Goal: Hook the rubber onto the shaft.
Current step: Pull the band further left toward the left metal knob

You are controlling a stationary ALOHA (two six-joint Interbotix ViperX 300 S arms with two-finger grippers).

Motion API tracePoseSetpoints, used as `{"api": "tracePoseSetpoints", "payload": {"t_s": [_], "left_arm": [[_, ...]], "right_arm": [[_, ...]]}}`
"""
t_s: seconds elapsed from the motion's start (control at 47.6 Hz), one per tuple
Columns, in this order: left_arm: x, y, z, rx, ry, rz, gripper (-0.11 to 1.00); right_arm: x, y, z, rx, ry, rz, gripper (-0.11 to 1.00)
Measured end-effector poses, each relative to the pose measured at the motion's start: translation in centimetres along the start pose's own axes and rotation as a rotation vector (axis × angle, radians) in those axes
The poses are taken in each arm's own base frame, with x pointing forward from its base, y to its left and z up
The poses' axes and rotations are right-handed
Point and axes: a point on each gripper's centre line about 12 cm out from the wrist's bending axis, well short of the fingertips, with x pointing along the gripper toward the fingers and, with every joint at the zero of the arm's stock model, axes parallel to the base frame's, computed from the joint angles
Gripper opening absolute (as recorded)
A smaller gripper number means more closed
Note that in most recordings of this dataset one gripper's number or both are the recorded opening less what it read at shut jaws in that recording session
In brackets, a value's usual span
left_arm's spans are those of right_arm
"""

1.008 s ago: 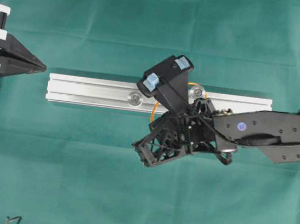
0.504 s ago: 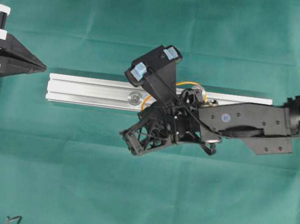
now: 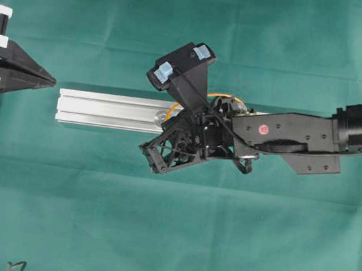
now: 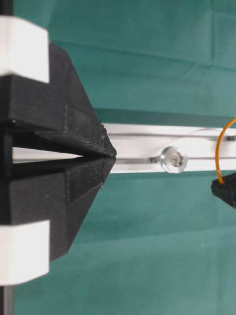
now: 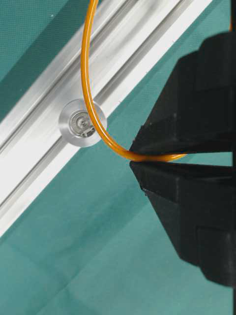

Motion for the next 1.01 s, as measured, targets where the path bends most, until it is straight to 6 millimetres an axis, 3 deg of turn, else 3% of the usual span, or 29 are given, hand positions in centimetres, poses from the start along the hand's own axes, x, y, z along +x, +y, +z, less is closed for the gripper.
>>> {"api": "tracePoseSetpoints", "payload": {"t_s": [0.672, 1.008], "left_arm": [[0.0, 0.0, 0.0, -0.002, 0.002, 0.0, 0.0], [0.0, 0.0, 0.0, -0.001, 0.0, 0.001, 0.0]], "right_arm": [[2.0, 1.0, 0.9, -0.005, -0.013, 0.005, 0.06], [2.7, 0.6, 1.4, 0.004, -0.015, -0.005, 0.06]]}}
